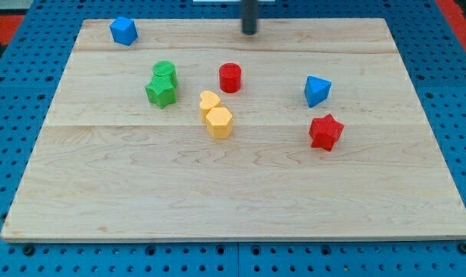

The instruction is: Drag blue triangle towards top middle of the board

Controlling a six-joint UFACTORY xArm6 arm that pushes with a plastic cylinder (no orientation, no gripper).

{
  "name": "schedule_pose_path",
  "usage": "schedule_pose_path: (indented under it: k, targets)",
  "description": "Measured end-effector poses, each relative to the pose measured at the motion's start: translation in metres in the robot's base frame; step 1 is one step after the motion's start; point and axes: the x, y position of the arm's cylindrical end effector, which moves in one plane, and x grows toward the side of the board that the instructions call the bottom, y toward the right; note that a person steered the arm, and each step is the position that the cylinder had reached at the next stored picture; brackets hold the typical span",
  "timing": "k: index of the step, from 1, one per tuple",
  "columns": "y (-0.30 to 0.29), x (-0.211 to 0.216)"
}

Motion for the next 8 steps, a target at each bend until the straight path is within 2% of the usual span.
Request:
schedule_pose_path:
  k: [1, 2, 3, 4, 5, 6, 8]
  targets:
    - [0.095, 0.020]
    - [0.142, 0.073]
    - [0.102, 0.145]
    - [0.113, 0.200]
    - [0.054, 0.199]
    - [0.043, 0.180]
    - [0.045, 0.180]
